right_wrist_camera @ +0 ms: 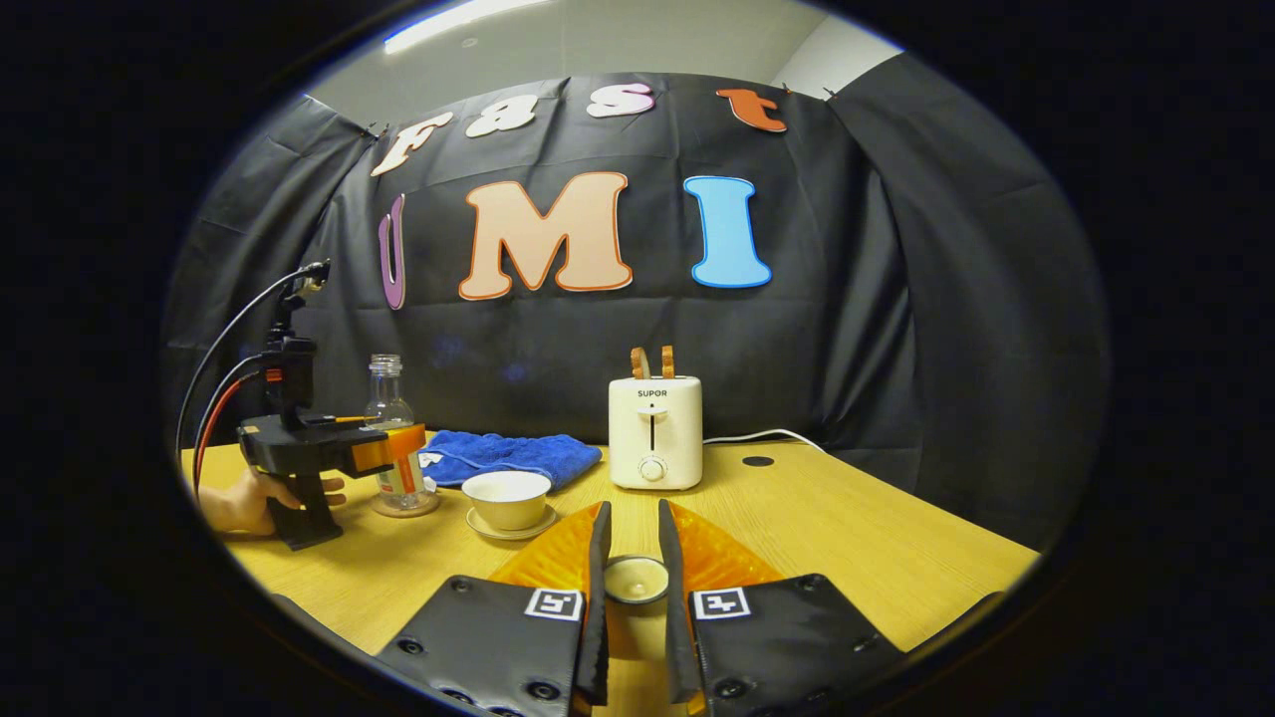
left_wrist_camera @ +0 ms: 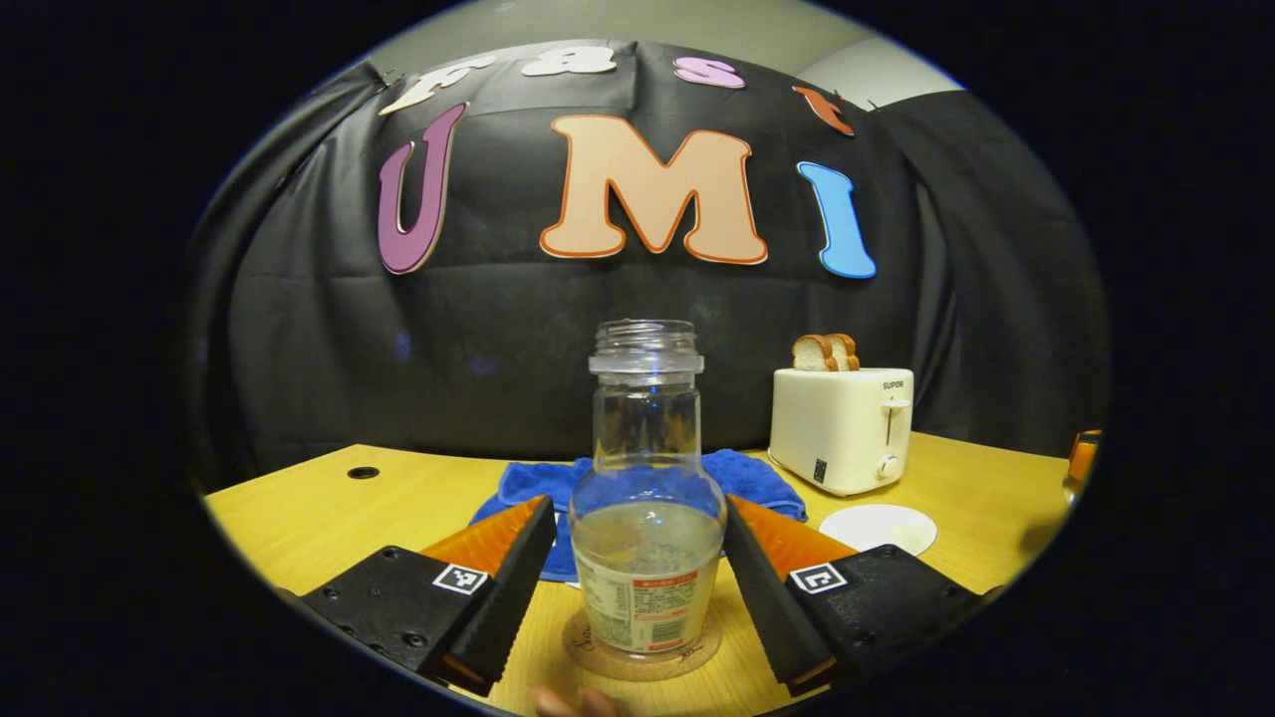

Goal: Open the teacup lid with one hand, grasp the water bottle and pour water into the teacup with the other hand; after pouring, place the water bottle on the coaster and then close the teacup lid.

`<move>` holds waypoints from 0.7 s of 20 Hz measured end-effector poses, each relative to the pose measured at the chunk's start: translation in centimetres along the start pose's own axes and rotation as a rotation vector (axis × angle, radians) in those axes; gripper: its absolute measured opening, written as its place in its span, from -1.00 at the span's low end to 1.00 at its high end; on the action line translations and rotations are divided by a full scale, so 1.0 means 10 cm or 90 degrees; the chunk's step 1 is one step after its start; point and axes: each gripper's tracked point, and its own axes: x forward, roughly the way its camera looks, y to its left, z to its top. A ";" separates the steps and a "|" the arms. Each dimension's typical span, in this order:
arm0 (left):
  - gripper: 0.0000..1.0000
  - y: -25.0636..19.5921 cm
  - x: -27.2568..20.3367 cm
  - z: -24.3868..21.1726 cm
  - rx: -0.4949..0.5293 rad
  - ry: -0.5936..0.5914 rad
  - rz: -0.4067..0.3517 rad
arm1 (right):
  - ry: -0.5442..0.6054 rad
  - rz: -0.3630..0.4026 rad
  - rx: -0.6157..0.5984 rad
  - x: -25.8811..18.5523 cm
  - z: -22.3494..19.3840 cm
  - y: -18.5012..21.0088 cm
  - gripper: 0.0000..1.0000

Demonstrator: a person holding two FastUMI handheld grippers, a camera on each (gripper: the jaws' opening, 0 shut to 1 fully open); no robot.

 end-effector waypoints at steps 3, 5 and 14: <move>0.88 -0.01 -0.12 0.00 0.001 0.002 -0.009 | 0.000 -0.002 0.000 0.00 0.00 0.00 -0.48; 0.89 0.00 -0.23 0.01 0.001 0.002 -0.015 | -0.001 -0.002 0.000 0.00 0.00 0.00 -0.48; 0.88 0.14 -1.27 0.03 0.001 -0.002 -0.028 | -0.005 -0.005 0.001 0.04 0.00 0.02 -0.48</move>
